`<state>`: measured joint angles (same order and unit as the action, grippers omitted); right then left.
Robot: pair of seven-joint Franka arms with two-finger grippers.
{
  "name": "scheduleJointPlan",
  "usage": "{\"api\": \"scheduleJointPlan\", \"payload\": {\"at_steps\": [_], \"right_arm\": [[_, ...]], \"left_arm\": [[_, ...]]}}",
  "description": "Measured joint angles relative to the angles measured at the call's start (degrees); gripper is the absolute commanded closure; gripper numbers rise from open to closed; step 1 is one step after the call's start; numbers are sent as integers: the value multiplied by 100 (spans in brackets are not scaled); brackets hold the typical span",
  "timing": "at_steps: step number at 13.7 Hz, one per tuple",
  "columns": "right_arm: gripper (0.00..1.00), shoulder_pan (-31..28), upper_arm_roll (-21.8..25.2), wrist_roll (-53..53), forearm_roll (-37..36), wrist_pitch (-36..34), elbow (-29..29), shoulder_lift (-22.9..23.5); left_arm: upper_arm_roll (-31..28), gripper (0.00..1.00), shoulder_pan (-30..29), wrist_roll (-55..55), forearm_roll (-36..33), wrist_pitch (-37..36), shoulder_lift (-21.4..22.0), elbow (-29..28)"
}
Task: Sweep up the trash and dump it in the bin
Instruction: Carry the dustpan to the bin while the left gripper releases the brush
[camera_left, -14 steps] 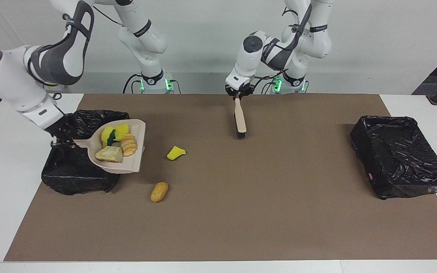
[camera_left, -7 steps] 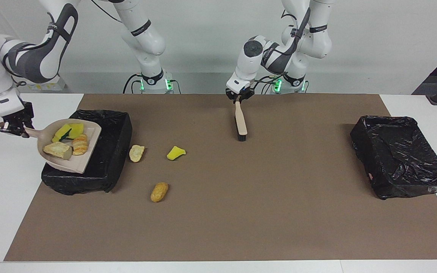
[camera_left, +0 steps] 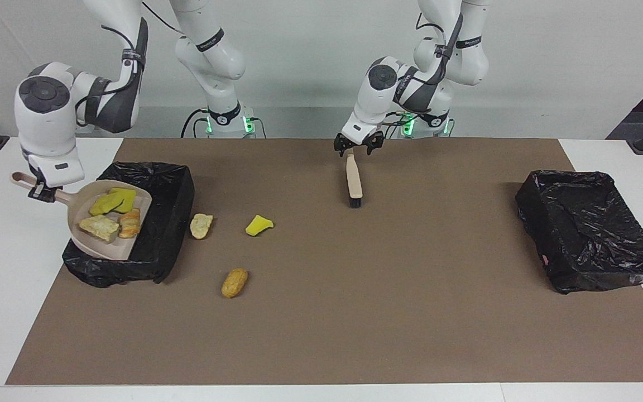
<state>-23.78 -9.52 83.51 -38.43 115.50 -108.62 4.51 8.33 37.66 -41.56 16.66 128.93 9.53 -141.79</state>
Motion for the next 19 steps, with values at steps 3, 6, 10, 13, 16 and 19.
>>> {"api": "scheduleJointPlan", "payload": {"at_steps": [3, 6, 10, 13, 16, 19], "right_arm": [[100, 810, -12, -718, -836, -692, -47, -153], [100, 1697, -35, -1260, -1167, -1542, -36, -291], [100, 2128, -37, -1318, -1258, -2101, 35, -461], [100, 1935, 32, -1318, -1272, -2105, 31, -462], [100, 1861, 46, -1270, -1312, -2117, 66, -572], [100, 1815, 49, -1085, -1308, -2127, 167, -825]], "left_arm": [[-32, 0, -653, 96, -163, -481, 28, 489], [-63, 0, -1407, 696, -345, -1311, 181, 1078], [-88, 0, -2319, 1662, -521, -2168, 527, 1513], [-101, 0, -3093, 2585, -600, -2676, 583, 1968], [-114, 0, -3778, 3395, -663, -2914, 577, 2408], [-118, 0, -4065, 3801, -909, -3000, 488, 2786]]}}
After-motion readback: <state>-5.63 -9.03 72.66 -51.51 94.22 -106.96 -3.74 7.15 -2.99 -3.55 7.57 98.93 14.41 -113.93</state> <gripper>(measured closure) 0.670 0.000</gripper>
